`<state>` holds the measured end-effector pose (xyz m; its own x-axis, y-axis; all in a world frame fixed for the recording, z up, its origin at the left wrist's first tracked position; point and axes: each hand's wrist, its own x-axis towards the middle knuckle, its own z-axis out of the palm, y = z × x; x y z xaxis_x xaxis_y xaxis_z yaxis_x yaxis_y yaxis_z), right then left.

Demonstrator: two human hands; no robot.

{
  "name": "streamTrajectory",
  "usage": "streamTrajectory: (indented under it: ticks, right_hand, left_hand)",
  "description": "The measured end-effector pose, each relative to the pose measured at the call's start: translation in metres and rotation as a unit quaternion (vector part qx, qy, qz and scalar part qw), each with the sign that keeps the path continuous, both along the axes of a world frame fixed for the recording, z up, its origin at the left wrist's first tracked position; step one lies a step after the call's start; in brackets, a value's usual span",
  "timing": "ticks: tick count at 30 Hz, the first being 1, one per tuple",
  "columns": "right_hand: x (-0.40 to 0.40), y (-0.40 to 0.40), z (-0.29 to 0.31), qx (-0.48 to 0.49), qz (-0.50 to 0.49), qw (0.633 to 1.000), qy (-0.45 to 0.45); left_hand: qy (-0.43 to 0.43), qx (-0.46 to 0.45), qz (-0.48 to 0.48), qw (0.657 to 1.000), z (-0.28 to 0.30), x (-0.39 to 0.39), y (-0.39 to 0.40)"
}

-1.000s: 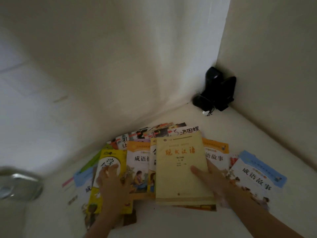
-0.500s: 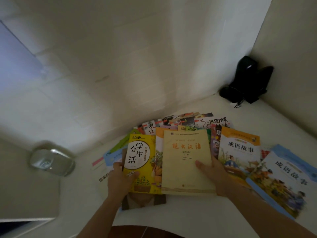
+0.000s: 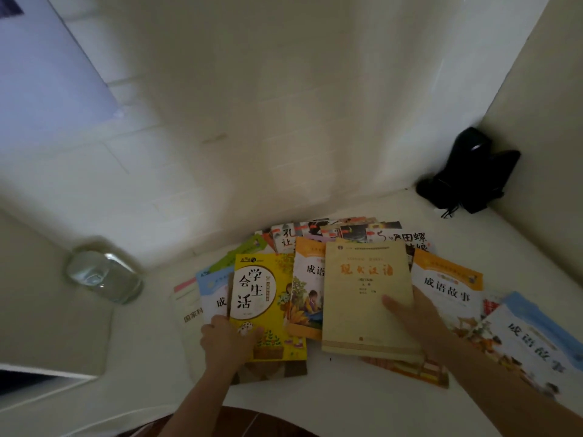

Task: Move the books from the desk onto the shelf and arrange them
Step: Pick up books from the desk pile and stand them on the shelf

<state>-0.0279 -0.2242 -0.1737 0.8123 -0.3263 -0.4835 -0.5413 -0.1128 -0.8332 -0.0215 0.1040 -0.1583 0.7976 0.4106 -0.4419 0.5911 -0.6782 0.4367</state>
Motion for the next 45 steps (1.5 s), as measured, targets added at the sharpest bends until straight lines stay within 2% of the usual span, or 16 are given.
streamTrajectory:
  ticks: [5, 12, 15, 18, 21, 27, 29, 30, 32, 34, 35, 37, 39, 42, 44, 45]
  right_hand:
    - [0.001, 0.009, -0.005, -0.043, -0.003, 0.999, 0.002]
    - [0.0, 0.01, -0.005, -0.046, 0.001, 0.999, -0.004]
    - [0.0, 0.008, -0.001, -0.024, 0.005, 1.0, -0.008]
    - [0.002, 0.004, 0.0, -0.019, 0.011, 1.0, -0.009]
    - [0.005, 0.008, 0.003, -0.051, 0.006, 0.998, -0.027]
    - [0.013, 0.01, 0.005, -0.194, -0.056, 0.973, -0.11]
    - [0.012, 0.013, 0.012, -0.134, -0.055, 0.982, -0.118]
    - [0.012, 0.014, 0.018, -0.027, -0.058, 0.993, -0.101]
    - [0.011, 0.015, 0.039, 0.234, -0.051, 0.971, -0.001]
    - [0.006, 0.008, 0.048, 0.306, -0.002, 0.95, 0.064]
    - [0.003, 0.004, 0.047, 0.279, 0.033, 0.958, 0.055]
    - [-0.002, -0.007, 0.036, 0.09, 0.118, 0.989, 0.007]
    - [-0.003, -0.011, 0.024, -0.041, 0.134, 0.99, -0.01]
    - [0.0, -0.003, 0.015, -0.125, 0.081, 0.989, 0.004]
    - [0.001, 0.004, 0.011, -0.152, 0.07, 0.986, 0.01]
    - [0.0, 0.004, 0.006, -0.178, 0.068, 0.982, 0.013]
  left_hand:
    - [-0.04, -0.146, 0.061, 0.987, -0.048, -0.007, 0.023]
    - [-0.09, -0.232, 0.014, 0.968, 0.004, -0.014, -0.01]
    - [-0.101, -0.266, 0.043, 0.958, 0.015, -0.017, 0.002]
    - [-0.125, -0.319, 0.124, 0.931, 0.038, -0.023, 0.033]
    - [-0.13, -0.408, 0.186, 0.884, 0.064, -0.023, 0.062]
    - [-0.092, -0.552, 0.167, 0.812, 0.08, -0.004, 0.017]
    - [-0.06, -0.582, 0.144, 0.798, 0.071, 0.006, -0.02]
    - [-0.047, -0.589, 0.131, 0.796, 0.065, 0.011, -0.039]
    - [-0.027, -0.588, 0.101, 0.802, 0.051, 0.018, -0.076]
    - [-0.007, -0.572, 0.059, 0.818, 0.035, 0.02, -0.106]
    - [-0.001, -0.56, 0.039, 0.827, 0.027, 0.021, -0.116]
    - [-0.007, -0.509, -0.007, 0.861, 0.013, 0.023, -0.134]
    - [-0.025, -0.419, -0.058, 0.906, -0.001, 0.03, -0.145]
    - [-0.019, -0.214, -0.148, 0.965, -0.014, 0.046, -0.157]
    - [-0.023, -0.087, -0.188, 0.978, -0.01, 0.049, -0.161]
    - [-0.039, -0.069, -0.201, 0.976, -0.008, 0.049, -0.161]
